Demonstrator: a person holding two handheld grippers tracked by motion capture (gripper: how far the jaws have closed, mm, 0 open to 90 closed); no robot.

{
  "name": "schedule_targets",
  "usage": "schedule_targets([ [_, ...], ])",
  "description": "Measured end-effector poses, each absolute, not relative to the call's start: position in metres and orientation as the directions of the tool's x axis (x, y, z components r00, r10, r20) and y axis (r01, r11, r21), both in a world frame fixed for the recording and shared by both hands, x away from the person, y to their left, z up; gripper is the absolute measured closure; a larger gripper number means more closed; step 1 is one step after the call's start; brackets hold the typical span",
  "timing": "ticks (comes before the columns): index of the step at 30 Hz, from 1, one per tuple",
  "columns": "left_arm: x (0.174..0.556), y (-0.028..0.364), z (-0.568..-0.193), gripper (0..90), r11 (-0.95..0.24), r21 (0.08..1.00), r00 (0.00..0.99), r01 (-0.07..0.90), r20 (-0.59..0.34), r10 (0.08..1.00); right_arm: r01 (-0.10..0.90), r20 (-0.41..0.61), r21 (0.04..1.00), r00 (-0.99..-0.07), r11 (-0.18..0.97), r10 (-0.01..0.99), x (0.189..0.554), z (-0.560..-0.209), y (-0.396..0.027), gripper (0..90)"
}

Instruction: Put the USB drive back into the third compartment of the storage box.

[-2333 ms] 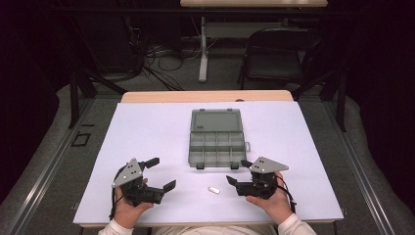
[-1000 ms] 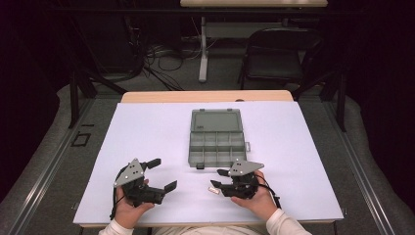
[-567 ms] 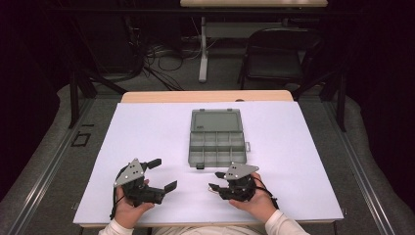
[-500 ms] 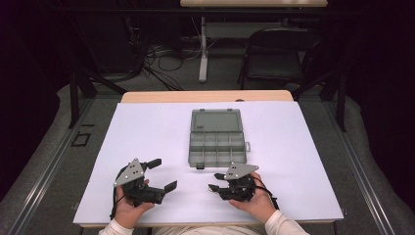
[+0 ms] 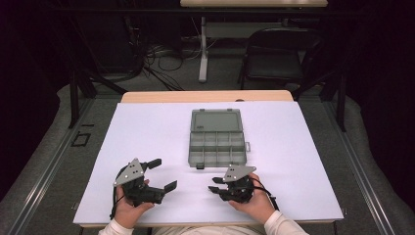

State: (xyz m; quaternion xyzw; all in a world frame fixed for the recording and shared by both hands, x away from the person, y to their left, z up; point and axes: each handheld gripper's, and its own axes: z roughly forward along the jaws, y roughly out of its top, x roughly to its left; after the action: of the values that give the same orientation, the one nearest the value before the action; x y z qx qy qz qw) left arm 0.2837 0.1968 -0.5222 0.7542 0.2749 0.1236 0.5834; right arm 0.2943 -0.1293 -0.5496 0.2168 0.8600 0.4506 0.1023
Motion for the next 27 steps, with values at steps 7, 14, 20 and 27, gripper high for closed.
schedule_targets([
  [7,0.284,0.197,-0.522,2.7,-0.175,0.945,0.819,0.277,-0.136,0.558,0.305,0.031,0.792,-0.885,0.528,0.465,0.298,-0.558,-0.127,70.5],
  [14,0.284,0.197,-0.523,2.7,-0.176,0.944,0.818,0.280,-0.139,0.558,0.321,0.043,0.781,-0.884,0.536,0.466,0.299,-0.562,-0.127,72.1],
  [20,0.285,0.197,-0.523,2.7,-0.176,0.943,0.817,0.282,-0.140,0.559,0.319,0.039,0.773,-0.887,0.548,0.461,0.299,-0.563,-0.125,73.7],
  [27,0.285,0.197,-0.523,2.7,-0.176,0.943,0.817,0.282,-0.140,0.560,0.317,0.036,0.771,-0.888,0.552,0.459,0.299,-0.563,-0.125,75.2],
])
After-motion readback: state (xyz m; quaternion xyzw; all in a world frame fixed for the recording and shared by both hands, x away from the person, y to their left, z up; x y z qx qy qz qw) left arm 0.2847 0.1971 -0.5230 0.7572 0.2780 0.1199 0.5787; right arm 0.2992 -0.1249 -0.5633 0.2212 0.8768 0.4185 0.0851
